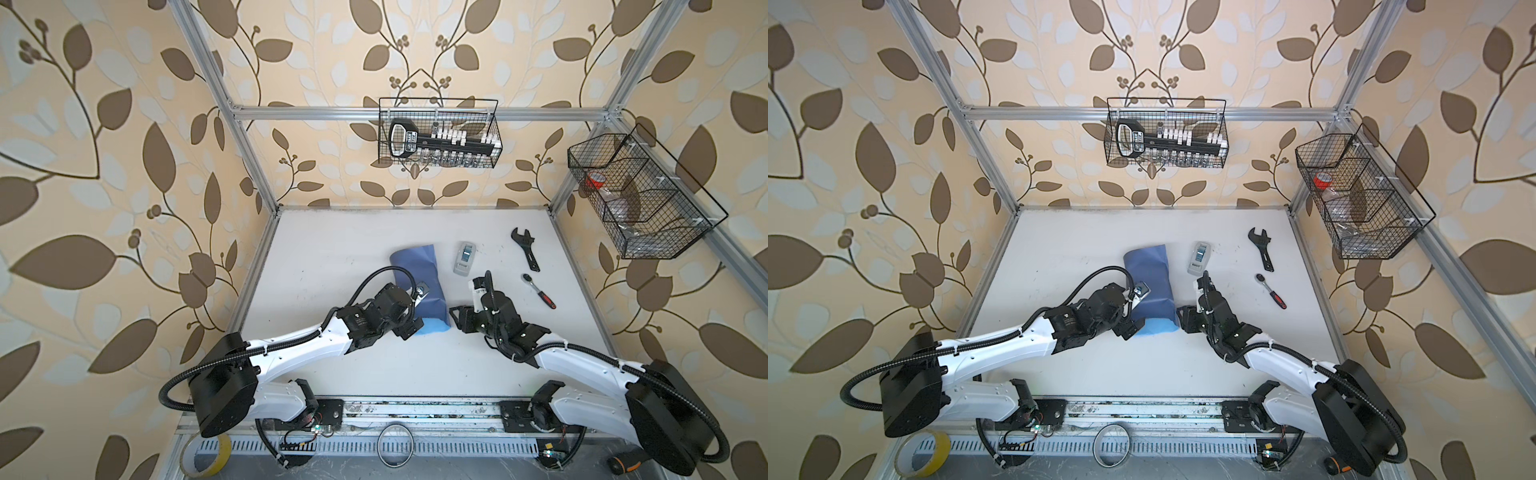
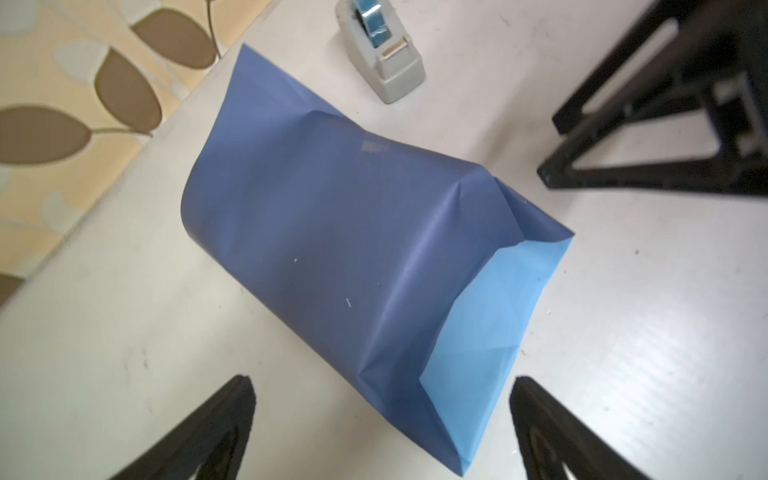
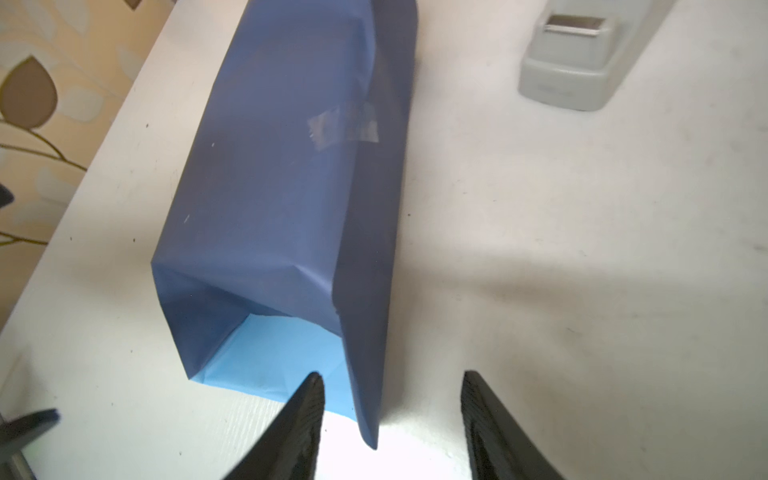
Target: Wrap the gift box in paper
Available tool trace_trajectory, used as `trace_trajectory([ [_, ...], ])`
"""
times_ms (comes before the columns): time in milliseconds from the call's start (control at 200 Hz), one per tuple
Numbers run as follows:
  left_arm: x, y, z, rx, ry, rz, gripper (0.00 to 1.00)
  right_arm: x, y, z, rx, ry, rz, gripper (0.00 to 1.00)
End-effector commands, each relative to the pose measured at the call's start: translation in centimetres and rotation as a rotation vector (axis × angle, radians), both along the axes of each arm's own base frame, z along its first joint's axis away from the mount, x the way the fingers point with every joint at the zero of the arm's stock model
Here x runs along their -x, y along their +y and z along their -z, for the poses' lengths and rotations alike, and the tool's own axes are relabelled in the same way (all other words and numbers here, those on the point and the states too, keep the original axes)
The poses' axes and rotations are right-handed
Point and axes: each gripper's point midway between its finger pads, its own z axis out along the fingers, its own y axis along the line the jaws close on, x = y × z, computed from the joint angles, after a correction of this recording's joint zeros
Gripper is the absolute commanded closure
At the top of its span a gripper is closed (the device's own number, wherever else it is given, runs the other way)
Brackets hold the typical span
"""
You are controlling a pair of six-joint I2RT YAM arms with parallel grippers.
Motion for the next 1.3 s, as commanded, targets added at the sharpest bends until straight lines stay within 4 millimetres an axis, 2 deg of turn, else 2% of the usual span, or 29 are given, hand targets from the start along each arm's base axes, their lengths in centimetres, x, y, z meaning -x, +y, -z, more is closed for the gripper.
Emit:
trace_trajectory([
  [0, -1.7, -2.0, -1.5, -0.152, -0.183, 0.216, 0.02, 0.8, -1.4, 1.2, 0.003, 0.061, 0.020, 0.38],
  [120, -2.7, -2.8, -1.3, -0.197, -0.206, 0.292, 0.02, 0.7, -2.2, 1.6, 0.026, 0.064, 0.052, 0.38],
  [140, -3.0, -3.0, -0.2, -0.224, -0.194, 0.301, 0.02, 0.7, -2.3, 1.6, 0.028, 0.063, 0.057, 0.38],
  [320, -4.6, -3.3, 1.5, -0.300, -0.189, 0.346, 0.05, 0.5, -2.1, 2.6, 0.036, 0.082, 0.058, 0.42],
  [610, -5.1, -3.4, 4.2, -0.343, -0.147, 0.372, 0.06, 0.2, -1.5, 3.1, 0.051, 0.087, 0.046, 0.46],
  [775, -5.5, -2.6, 5.6, -0.375, -0.147, 0.362, 0.08, -0.1, -1.0, 3.3, 0.056, 0.088, 0.026, 0.49],
  [1300, -4.8, -1.6, 5.6, -0.256, -0.145, 0.379, 0.06, -0.2, -0.5, 3.5, 0.060, 0.105, 0.002, 0.52],
])
